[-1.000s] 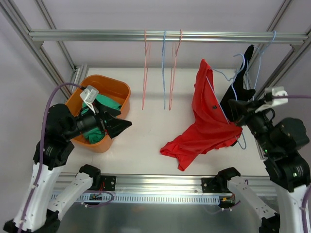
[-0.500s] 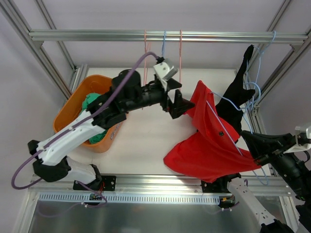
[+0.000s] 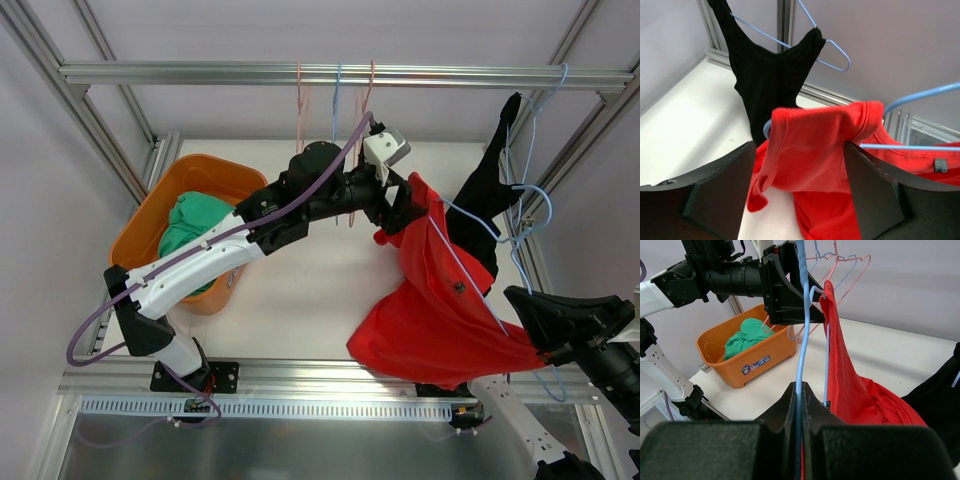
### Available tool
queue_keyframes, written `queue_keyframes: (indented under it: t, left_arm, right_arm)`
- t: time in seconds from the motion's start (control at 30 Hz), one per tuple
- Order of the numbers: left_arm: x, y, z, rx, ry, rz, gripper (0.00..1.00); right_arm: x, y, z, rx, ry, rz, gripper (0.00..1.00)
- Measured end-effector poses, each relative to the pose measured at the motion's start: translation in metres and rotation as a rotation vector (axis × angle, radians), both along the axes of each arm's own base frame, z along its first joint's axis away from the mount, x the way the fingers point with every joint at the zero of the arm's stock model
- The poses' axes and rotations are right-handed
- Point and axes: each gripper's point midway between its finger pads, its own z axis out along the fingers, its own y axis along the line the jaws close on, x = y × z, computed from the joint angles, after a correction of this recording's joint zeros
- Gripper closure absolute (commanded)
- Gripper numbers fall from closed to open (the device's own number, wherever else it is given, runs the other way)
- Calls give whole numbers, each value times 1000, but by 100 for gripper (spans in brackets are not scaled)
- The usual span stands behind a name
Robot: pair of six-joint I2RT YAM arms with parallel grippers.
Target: Remove the tank top from the hanger
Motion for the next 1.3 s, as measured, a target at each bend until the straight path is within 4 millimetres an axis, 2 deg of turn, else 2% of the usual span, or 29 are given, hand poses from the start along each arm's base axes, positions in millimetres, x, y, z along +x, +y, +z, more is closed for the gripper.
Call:
queue_keyframes:
  t: [0.07, 0.1, 0.2, 0.23, 0.3, 0.33, 0.5, 0.73, 0.97, 1.13, 1.3]
  left_arm:
    - [1, -2, 5, -20, -8, 1, 43]
    - [2, -3, 7, -27, -11, 2, 57]
    - [7, -3, 9, -37, -17, 22, 72]
    - [9, -3, 9, -40, -17, 28, 86]
    - [13, -3, 9, -41, -15, 49, 93]
    - [15, -2, 8, -40, -14, 57, 100]
    - [22, 0, 8, -47, -5, 109, 100]
    - [40, 26, 3, -56, 22, 308, 100]
    - [17, 24, 10, -86, 39, 259, 100]
    - [2, 16, 12, -88, 42, 139, 100]
    - [-3, 13, 11, -86, 48, 69, 84]
  right_arm:
    - [-1, 1, -1, 0, 5, 4, 100]
    - [-1, 1, -1, 1, 6, 7, 100]
    - [-2, 2, 0, 4, 4, 14, 100]
    - [-3, 2, 0, 5, 3, 15, 100]
    - [-3, 2, 0, 6, 2, 17, 100]
    - [-4, 2, 1, 7, 2, 18, 100]
    - [0, 3, -4, 1, 16, 13, 100]
    - [11, 6, -35, -64, 73, 20, 100]
    - [-15, 0, -35, -72, 26, 60, 100]
    - [-20, -8, -31, -63, 11, 47, 100]
    - [-20, -10, -30, -56, 15, 35, 100]
